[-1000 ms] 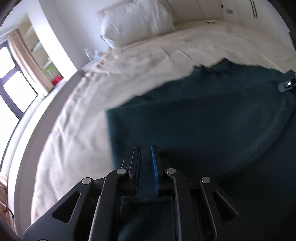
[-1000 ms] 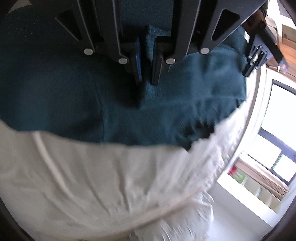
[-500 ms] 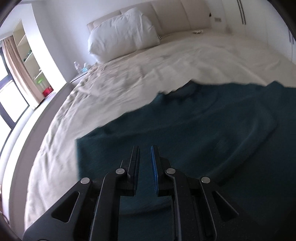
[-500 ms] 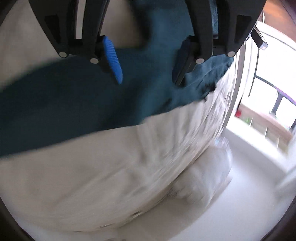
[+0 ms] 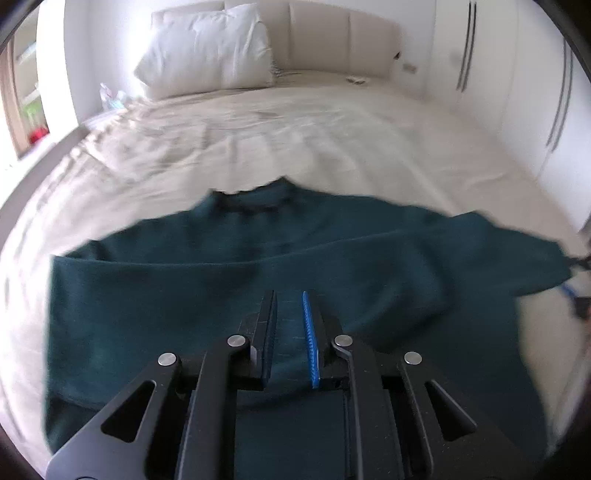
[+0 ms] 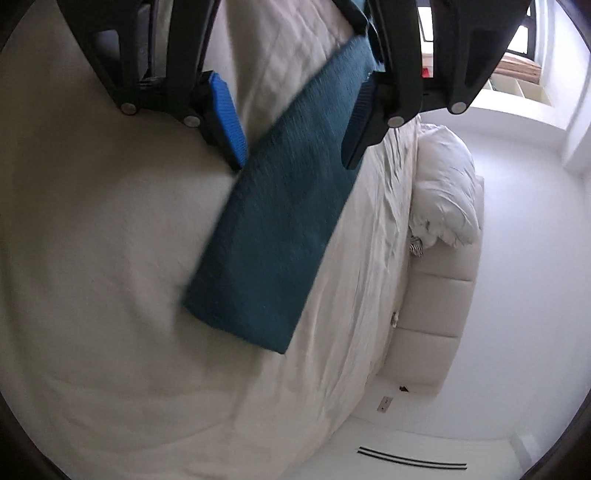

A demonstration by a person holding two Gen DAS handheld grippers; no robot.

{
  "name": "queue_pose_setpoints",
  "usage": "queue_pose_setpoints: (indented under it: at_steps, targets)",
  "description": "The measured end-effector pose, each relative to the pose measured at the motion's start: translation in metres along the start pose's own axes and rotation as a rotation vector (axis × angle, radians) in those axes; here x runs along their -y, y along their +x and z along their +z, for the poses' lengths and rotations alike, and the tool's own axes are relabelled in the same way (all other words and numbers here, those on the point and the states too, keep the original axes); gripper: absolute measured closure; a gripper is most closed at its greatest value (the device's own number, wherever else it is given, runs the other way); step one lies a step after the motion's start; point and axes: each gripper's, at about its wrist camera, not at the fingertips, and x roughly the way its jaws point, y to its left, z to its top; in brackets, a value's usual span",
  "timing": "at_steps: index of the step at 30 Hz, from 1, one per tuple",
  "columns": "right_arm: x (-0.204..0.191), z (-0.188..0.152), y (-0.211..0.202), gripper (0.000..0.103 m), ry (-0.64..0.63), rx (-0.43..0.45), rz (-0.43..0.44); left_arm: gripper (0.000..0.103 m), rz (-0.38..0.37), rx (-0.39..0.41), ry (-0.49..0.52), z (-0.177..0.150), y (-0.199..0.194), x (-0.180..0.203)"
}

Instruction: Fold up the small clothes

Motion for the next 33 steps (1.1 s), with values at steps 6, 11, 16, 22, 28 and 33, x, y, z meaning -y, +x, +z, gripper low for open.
queue_pose_setpoints:
  at_steps: [6,11,16,22,28,33]
  targets:
    - [0.006,0.026,0.011,0.073,0.085,0.084,-0.017,0.023,-0.141,0.007,-0.122,-0.013,-0.010,-0.003]
    - [-0.037,0.025,0.022,0.089,-0.085,0.085,-0.099,0.023,-0.195,-0.053,-0.269,-0.032,-0.007,-0.029]
    - [-0.146,-0.043,0.048,0.092,-0.510,0.037,-0.142,0.023,-0.280,-0.051,-0.391,-0.034,-0.015,-0.062]
    - [-0.267,-0.234,0.110,0.093,-1.107,-0.100,-0.115,0.023,-0.410,-0.057,-0.514,-0.029,-0.020,-0.094]
    - [-0.273,-0.394,0.163,0.093,-1.593,-0.200,-0.194,0.023,-0.608,-0.126,-0.680,-0.032,-0.007,-0.119]
    - [-0.244,-0.422,0.169,0.093,-1.703,-0.219,-0.241,0.023,-0.641,-0.181,-0.737,-0.045,0.005,-0.127]
